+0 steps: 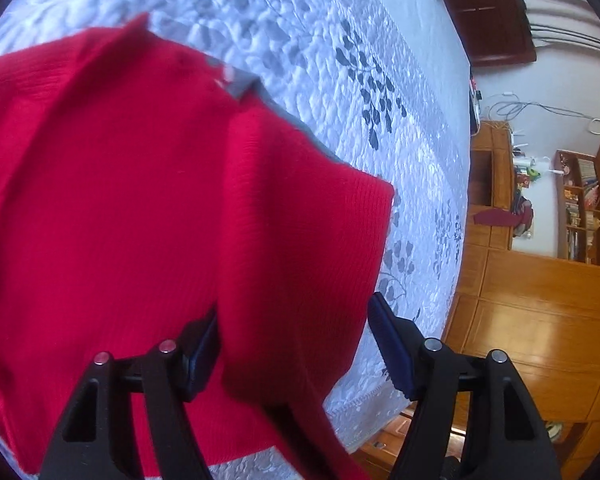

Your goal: Fold small clothes

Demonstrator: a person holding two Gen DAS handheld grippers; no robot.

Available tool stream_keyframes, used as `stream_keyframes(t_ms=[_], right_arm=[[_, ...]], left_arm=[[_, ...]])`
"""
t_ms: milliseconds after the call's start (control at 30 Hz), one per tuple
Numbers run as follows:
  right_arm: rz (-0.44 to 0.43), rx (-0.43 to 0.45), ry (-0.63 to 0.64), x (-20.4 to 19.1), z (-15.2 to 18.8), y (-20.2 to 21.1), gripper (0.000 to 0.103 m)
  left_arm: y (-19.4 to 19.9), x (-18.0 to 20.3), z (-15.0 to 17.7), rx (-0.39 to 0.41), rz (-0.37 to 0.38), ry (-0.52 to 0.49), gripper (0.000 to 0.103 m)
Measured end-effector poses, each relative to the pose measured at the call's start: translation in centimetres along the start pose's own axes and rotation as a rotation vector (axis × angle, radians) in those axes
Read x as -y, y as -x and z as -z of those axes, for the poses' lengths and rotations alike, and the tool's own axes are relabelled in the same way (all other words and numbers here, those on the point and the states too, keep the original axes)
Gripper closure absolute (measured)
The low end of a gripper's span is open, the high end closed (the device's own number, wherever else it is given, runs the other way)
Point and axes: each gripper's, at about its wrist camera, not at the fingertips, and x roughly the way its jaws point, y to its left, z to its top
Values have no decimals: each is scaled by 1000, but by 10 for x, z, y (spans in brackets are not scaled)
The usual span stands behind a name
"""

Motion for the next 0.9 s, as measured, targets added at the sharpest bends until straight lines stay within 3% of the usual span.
stream_keyframes(t_ms=[33, 67, 133, 167, 433, 633, 900], right_arm=[[-2, 6, -2, 2, 1, 2, 97], [-3, 10, -4, 2, 1, 4, 97], [-12, 19, -8, 4, 3, 9, 97], [-15, 22, -9, 4, 4, 11, 97], [-45, 32, -17, -10, 7, 13, 97], [-89, 26, 6, -42, -5, -1, 97], [-169, -22, 70, -96, -29, -48, 97]], left_arm=[[-3, 0, -3, -6, 1, -1, 41], [-9, 1, -5, -16, -3, -1, 59], [-14, -1, -7, -28, -1, 3, 83], [-17, 0, -7, -30, 14, -1, 87], [-1, 23, -4, 47, 104, -81, 90], [38, 27, -2, 110, 95, -133, 90], [114, -7, -2, 218, 33, -175, 90]])
